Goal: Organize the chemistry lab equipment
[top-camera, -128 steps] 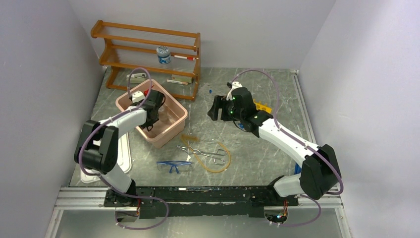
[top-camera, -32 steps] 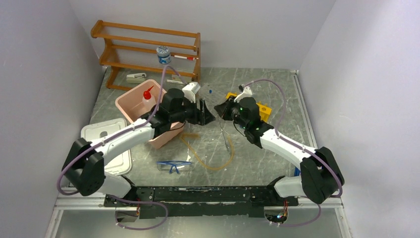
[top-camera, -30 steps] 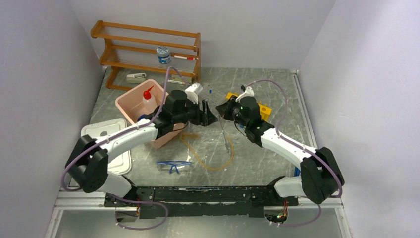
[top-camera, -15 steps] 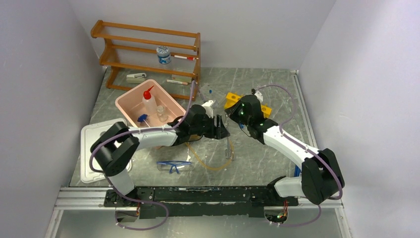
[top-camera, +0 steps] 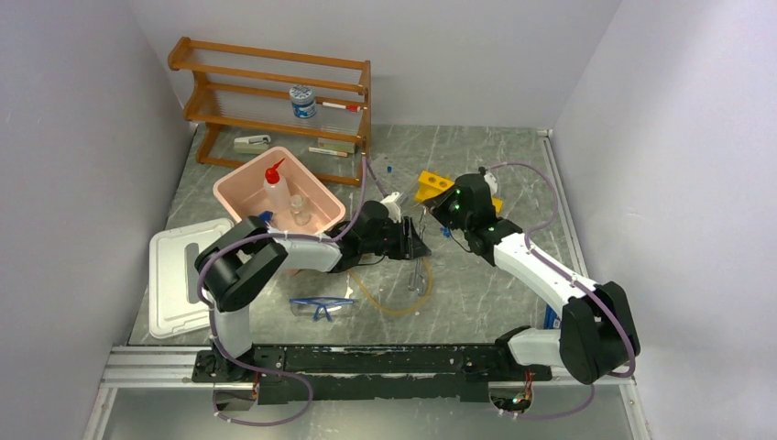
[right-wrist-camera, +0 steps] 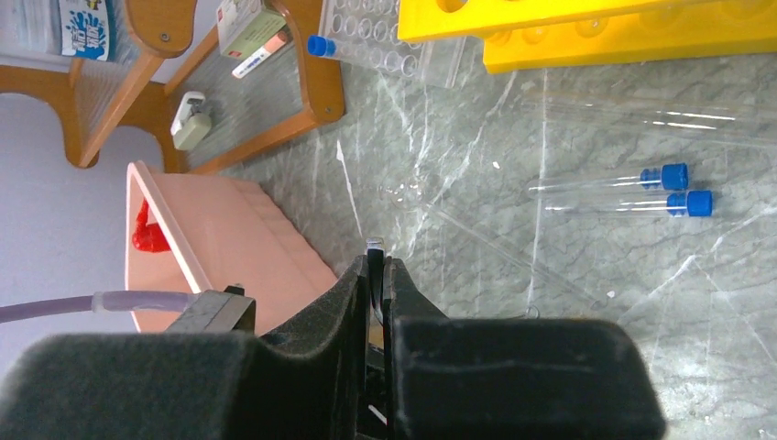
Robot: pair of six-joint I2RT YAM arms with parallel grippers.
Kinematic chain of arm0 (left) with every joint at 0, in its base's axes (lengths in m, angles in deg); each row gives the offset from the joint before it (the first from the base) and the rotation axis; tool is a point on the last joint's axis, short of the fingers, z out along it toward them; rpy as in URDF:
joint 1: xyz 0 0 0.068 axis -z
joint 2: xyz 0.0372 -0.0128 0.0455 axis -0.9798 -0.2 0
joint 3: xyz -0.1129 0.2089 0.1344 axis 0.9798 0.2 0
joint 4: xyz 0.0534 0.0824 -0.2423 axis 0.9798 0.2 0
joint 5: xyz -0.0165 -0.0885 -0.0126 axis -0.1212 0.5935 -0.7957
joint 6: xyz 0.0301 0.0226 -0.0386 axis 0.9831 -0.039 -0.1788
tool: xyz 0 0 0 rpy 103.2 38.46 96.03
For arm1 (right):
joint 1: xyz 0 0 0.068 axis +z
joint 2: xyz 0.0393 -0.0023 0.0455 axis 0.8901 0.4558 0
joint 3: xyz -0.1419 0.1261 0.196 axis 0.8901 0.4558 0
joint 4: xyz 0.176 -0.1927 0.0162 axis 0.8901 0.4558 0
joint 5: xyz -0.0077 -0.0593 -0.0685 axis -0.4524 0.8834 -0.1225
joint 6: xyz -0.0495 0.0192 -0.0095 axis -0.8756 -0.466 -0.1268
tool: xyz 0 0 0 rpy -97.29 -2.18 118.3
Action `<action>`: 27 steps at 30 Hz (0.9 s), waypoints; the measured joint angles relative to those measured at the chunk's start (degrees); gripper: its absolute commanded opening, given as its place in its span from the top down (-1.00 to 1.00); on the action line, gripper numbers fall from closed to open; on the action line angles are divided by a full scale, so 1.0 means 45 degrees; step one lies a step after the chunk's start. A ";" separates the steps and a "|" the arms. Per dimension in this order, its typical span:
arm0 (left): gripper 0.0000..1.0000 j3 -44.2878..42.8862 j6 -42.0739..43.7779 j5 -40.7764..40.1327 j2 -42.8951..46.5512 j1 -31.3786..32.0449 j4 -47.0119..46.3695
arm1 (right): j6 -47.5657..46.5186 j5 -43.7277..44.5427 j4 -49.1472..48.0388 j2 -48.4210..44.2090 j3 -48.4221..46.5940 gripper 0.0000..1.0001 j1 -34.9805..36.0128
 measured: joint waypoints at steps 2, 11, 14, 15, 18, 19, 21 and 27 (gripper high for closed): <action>0.39 -0.0005 0.0019 0.0000 -0.0005 0.0005 -0.0005 | 0.0136 -0.0087 0.0000 0.0000 0.0019 1.00 -0.0019; 0.91 -0.0364 0.0903 0.0151 0.0044 0.0126 0.0393 | -0.0180 -0.0355 -0.0107 -0.0049 0.0087 -0.17 -0.0097; 0.90 -0.0869 0.1506 0.0063 0.0233 0.0102 0.1525 | -0.0729 -0.0481 -0.0078 -0.0228 -0.0092 -0.41 -0.0102; 0.91 -0.1083 0.1729 0.0015 0.0393 0.0102 0.2045 | -0.0957 -0.0471 -0.0029 -0.0325 -0.0257 -0.42 -0.0121; 0.90 -0.1666 0.2312 -0.0238 0.1103 0.0102 0.3419 | -0.1642 -0.0340 0.0248 -0.0772 -0.1001 -0.43 -0.0160; 0.91 -0.1880 0.2511 -0.0389 0.1394 0.0102 0.3881 | -0.1846 -0.0233 0.0272 -0.1010 -0.1243 -0.43 -0.0189; 0.91 -0.2331 0.2885 -0.0699 0.1982 0.0087 0.4697 | -0.2215 0.0078 0.0306 -0.1603 -0.1661 -0.43 -0.0228; 0.90 -0.3959 0.3740 -0.1972 0.3415 -0.0452 0.7213 | -0.3065 0.1253 0.0423 -0.3021 -0.2399 -0.40 -0.0262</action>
